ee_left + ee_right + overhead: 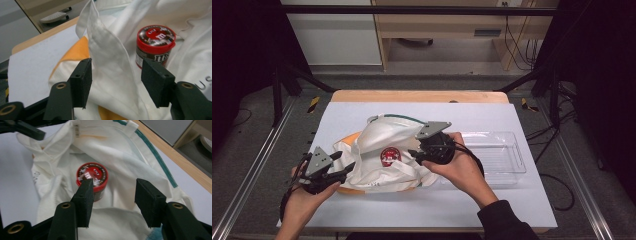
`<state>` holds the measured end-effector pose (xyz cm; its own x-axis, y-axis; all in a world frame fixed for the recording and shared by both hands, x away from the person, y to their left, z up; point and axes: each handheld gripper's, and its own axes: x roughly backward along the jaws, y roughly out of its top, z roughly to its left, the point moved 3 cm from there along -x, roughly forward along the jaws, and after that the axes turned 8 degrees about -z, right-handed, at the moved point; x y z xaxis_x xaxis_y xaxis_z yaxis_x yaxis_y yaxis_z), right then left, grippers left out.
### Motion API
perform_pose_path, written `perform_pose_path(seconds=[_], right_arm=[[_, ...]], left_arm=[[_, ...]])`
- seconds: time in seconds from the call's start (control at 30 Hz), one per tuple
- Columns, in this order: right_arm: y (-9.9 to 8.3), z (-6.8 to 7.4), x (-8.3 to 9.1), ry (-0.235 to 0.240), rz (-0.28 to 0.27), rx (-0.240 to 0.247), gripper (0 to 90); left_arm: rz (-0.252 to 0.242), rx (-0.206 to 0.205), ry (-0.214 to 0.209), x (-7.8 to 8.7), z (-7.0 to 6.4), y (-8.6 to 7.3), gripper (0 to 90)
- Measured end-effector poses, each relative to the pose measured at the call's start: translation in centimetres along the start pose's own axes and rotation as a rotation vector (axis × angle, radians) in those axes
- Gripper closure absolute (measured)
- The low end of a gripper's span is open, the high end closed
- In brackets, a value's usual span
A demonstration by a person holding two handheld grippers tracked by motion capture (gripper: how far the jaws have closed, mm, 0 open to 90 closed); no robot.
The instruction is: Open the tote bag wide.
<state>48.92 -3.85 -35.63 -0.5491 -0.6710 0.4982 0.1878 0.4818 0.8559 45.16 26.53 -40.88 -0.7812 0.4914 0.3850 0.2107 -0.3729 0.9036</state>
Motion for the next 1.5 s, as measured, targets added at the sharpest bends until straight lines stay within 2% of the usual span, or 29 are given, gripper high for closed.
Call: perform_pose_path(seconds=[0.27, 0.43, 0.6, 0.7, 0.83, 0.87, 0.93, 1.0, 1.1, 1.2, 1.3, 1.5], right_arm=[[1.5, 2.7, -0.3, 0.058, -0.001, 0.028, 45.8], [2.0, 4.3, -1.3, 0.094, 0.006, 0.05, 43.9], [1.5, 5.3, -2.9, 0.111, 0.05, 0.065, 42.1], [0.9, 5.9, -3.7, 0.119, 0.088, 0.082, 41.6], [-0.3, 6.7, -4.2, 0.12, 0.143, 0.105, 49.2], [-0.6, 6.8, -4.2, 0.114, 0.151, 0.112, 52.9], [-1.1, 7.0, -4.1, 0.109, 0.165, 0.115, 60.0], [-1.5, 7.1, -4.0, 0.099, 0.167, 0.119, 68.2], [-2.0, 7.2, -3.7, 0.103, 0.176, 0.112, 75.5], [-2.9, 7.4, -3.4, 0.102, 0.193, 0.118, 82.3], [-3.7, 7.5, -3.0, 0.104, 0.179, 0.096, 83.5], [-5.8, 8.5, -2.9, 0.105, 0.182, 0.087, 84.1]], left_arm=[[0.007, -0.013, -0.011, -1.8, 0.6, 2.3, 36.4], [0.016, -0.014, -0.02, -3.1, 0.7, 3.2, 35.1], [0.03, -0.022, -0.024, -4.3, 1.1, 3.6, 34.1], [0.04, -0.004, -0.03, -5.0, 1.4, 3.5, 34.3], [0.078, -0.001, -0.024, -5.5, 1.7, 3.0, 43.8], [0.085, 0.002, -0.029, -5.5, 1.9, 2.9, 49.2], [0.089, 0.017, -0.015, -5.5, 2.2, 2.7, 55.5], [0.082, 0.012, 0.0, -5.4, 2.4, 2.6, 65.2], [0.084, 0.015, 0.007, -5.5, 3.0, 2.3, 71.8], [0.076, 0.04, 0.02, -5.7, 3.8, 1.8, 74.7], [0.07, 0.073, 0.026, -5.9, 4.5, 1.1, 75.9], [0.093, 0.095, 0.04, -6.3, 5.4, -0.4, 77.8]])
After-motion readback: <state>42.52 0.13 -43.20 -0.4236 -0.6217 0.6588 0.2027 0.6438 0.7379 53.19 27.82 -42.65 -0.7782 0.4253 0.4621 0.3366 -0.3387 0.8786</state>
